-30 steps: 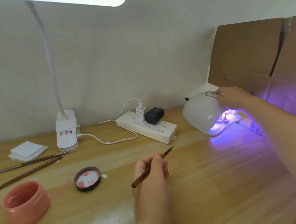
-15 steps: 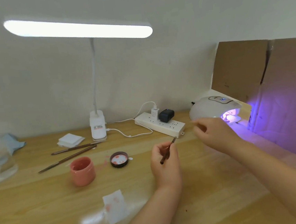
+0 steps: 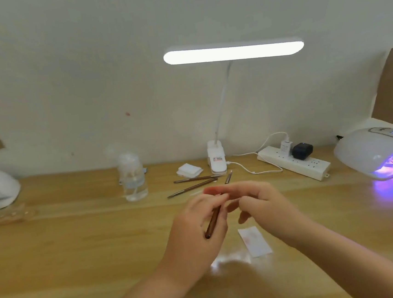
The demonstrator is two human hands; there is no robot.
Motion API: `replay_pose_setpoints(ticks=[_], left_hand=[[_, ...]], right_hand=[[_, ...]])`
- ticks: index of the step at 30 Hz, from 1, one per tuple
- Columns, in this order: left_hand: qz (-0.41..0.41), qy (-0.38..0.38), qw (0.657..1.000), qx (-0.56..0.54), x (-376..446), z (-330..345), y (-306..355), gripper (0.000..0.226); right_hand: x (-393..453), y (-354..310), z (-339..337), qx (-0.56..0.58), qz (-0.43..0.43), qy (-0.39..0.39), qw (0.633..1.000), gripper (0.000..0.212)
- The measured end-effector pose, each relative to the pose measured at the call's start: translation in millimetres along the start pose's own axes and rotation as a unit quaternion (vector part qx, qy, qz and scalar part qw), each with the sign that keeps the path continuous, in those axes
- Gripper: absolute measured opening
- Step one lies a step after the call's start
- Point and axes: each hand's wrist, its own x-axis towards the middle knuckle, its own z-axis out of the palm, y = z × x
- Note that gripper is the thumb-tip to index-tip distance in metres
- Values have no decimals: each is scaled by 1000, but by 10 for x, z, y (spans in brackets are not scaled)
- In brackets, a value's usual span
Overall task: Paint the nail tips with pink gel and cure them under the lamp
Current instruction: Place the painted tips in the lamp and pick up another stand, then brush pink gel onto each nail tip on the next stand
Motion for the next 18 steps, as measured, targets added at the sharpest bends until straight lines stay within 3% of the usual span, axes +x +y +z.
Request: replay_pose_setpoints(ticks=[4,10,14,18], left_hand=[[13,2,999,43,-236,-600,-193,23],[-153,38,982,104,-627,-1822,-867,33],[-294,199,914,194,-611,-2630,-1526,25],[-385,206,836,332,-535,-3207,-2062,37]], right_hand=[[217,-94,553,-15,7,72,997,52],[418,-239,1482,-137,-77,57,986,75],[458,-128,1936,-153,-88,-8,984,85],[480,-4,2047,-183,-73,-20,980,86]])
